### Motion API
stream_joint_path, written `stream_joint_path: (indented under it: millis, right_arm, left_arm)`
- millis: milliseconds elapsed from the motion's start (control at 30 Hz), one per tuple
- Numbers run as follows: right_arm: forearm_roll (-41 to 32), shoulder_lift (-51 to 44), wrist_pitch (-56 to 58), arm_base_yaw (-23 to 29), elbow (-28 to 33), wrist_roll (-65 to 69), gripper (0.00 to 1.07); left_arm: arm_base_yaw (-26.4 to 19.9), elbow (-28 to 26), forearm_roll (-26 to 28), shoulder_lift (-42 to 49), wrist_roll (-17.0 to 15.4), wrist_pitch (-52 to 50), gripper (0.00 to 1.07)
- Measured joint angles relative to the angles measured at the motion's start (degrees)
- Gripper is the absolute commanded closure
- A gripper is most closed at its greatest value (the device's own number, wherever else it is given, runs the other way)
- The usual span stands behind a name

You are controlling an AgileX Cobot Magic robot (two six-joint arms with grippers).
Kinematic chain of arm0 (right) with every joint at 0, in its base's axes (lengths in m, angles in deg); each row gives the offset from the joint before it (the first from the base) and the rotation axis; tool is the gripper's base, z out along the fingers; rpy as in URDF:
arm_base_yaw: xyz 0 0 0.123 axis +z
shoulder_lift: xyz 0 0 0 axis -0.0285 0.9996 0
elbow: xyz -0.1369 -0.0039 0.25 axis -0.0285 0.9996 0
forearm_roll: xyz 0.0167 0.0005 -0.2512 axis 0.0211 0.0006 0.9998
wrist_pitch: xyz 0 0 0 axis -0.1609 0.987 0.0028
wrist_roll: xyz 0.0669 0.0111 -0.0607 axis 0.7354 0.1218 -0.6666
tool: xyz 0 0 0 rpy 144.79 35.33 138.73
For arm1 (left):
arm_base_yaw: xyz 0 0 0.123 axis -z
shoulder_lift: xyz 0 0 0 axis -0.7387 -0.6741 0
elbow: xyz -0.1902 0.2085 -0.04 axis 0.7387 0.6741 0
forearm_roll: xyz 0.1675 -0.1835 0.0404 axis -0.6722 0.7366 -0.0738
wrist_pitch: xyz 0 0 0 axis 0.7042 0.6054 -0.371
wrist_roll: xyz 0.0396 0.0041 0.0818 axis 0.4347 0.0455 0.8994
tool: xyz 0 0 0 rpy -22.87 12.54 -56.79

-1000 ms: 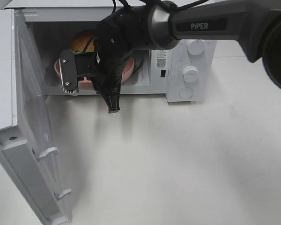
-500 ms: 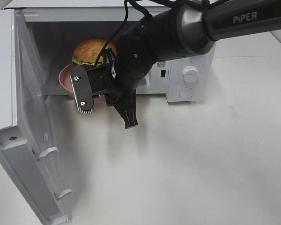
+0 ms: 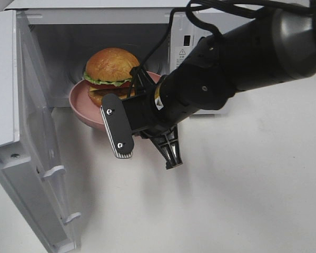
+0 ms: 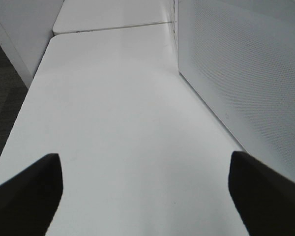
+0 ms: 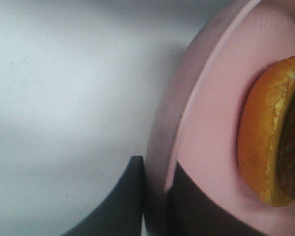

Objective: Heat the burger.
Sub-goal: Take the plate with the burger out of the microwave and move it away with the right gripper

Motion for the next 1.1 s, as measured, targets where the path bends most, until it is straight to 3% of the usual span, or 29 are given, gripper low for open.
stream_joint_path:
  millis: [500,1100]
  right_arm:
    - [2.52,-9.11,-4.01,0.06,11.69,0.00,1.07]
    - [2.75,-19.77,-4.76,0.06,20.45,0.00,1.07]
  left_arm:
    - [0.00,0.00,0.00,0.00,0.00,0.00,0.22]
    - [0.00,0.00,0.00,0.00,0.00,0.00,0.22]
